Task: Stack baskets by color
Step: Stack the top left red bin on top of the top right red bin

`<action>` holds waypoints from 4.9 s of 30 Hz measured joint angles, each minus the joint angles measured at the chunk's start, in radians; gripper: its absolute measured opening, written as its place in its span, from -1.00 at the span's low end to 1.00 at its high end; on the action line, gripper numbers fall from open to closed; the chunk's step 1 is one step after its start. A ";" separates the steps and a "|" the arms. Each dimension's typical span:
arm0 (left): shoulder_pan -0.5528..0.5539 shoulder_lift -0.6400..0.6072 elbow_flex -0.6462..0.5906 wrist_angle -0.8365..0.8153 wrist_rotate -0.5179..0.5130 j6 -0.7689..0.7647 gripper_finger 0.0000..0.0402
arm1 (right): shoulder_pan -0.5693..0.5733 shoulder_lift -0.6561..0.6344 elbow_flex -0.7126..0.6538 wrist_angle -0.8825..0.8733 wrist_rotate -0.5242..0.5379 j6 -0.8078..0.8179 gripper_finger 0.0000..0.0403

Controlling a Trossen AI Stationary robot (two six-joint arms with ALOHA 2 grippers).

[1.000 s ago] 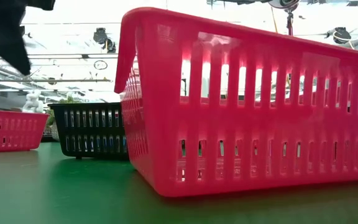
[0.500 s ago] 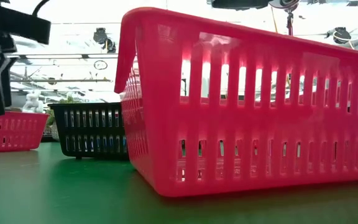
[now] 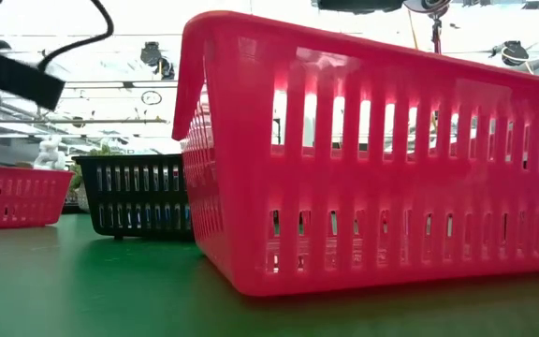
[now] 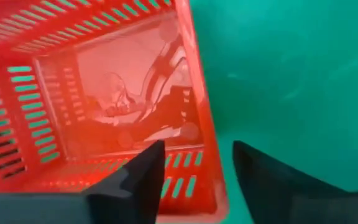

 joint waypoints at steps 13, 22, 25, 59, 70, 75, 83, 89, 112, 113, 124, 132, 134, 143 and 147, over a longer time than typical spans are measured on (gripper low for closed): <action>0.039 -0.018 0.129 -0.211 -0.002 0.170 -0.95 | 0.037 0.029 0.000 0.105 0.134 0.025 -1.00; 0.042 -0.019 0.330 -0.405 -0.237 0.171 -0.97 | 0.044 0.256 0.162 0.102 0.135 0.059 -0.77; 0.047 -0.019 0.378 -0.410 -0.356 0.224 -0.97 | 0.054 0.340 0.216 0.110 0.130 0.073 -0.68; 0.177 0.054 0.412 -0.006 -0.532 0.835 -0.94 | 0.066 0.626 0.274 0.282 0.289 -0.114 -0.39; 0.169 0.053 0.470 -0.005 -0.534 0.811 -0.90 | 0.066 0.626 0.273 0.230 0.290 -0.175 -0.60; 0.153 0.053 0.490 -0.005 -0.540 0.818 -0.94 | 0.070 0.627 0.272 0.218 0.289 -0.213 -0.59; 0.145 0.052 0.494 -0.005 -0.547 0.819 -0.89 | 0.070 0.627 0.272 0.222 0.284 -0.209 -0.81; 0.145 0.052 0.495 0.045 -0.553 0.880 -0.94 | 0.070 0.627 0.270 0.218 0.287 -0.213 -0.95; 0.006 -0.036 0.496 0.152 -0.882 0.791 0.38 | 0.070 0.432 0.270 -0.112 0.289 -0.138 -0.98; -0.004 -0.044 0.496 0.144 -0.881 0.781 0.36 | 0.070 0.416 0.270 -0.132 0.289 -0.125 -0.98; -0.081 -0.095 0.495 0.015 -0.858 0.602 0.00 | 0.127 0.242 0.272 -0.376 0.418 0.057 -0.98; -0.083 -0.095 0.494 0.058 -0.747 0.600 -0.21 | 0.249 0.161 0.272 -0.421 0.531 0.085 -0.97; -0.085 -0.095 0.494 0.084 -0.747 0.603 -0.24 | 0.286 0.148 0.272 -0.427 0.551 0.103 -0.96; -0.088 -0.094 0.494 0.184 -0.720 0.661 -0.31 | 0.413 0.094 0.272 -0.482 0.610 0.264 -0.96; -0.072 -0.094 0.494 0.186 -0.718 0.714 -0.31 | 0.418 0.094 0.272 -0.596 0.615 0.342 -0.96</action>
